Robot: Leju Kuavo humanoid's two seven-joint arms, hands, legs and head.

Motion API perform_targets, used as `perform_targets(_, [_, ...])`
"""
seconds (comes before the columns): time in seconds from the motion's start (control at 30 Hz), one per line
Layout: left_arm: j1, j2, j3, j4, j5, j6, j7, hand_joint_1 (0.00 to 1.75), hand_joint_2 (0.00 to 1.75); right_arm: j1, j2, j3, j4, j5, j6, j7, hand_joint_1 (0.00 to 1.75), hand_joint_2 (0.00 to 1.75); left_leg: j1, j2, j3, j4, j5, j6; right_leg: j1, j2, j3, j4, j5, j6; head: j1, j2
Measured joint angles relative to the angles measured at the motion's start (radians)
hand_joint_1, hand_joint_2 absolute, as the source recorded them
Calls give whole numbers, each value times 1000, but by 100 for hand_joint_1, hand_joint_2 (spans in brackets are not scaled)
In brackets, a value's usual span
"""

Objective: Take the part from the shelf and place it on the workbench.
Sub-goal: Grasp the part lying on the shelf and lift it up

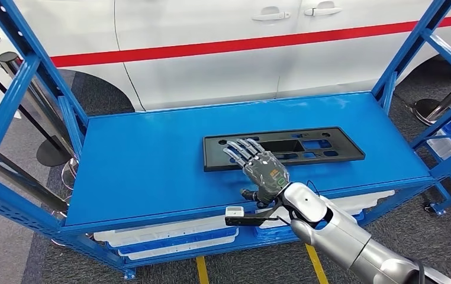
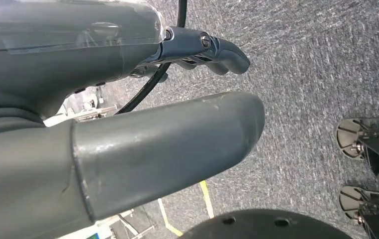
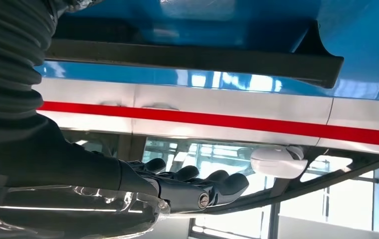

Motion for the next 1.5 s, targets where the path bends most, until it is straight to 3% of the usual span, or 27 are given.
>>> perform_targets(0.2, [-7,0,0,0,-5,-6,5,0,0,-33,32,15,45,24,7,22,0,175,1,0,1,0,1,0,1,0,0,1,0,1,0,0])
perform_targets(0.67, [-34,-2,0,0,-20,-10,26,0,0,-140,135,23,341,113,-32,93,0,175,2,1,2,0,2,-1,2,1,-1,3,0,0,0,0])
perform_targets(1.33, [-39,-5,0,0,-17,-12,34,0,0,-189,164,9,464,160,-15,134,0,175,2,1,6,0,2,-1,2,1,2,3,0,1,0,0])
perform_targets(1.47, [-39,-6,0,0,-12,-14,42,0,0,-196,166,-10,497,184,4,178,169,175,2,1,9,-1,1,-1,2,1,5,3,-1,0,0,0])
perform_targets(1.5, [-39,-6,0,0,-11,-14,43,0,0,-195,167,-14,502,187,11,187,175,175,2,1,9,-1,1,-1,2,1,5,2,-1,0,0,0])
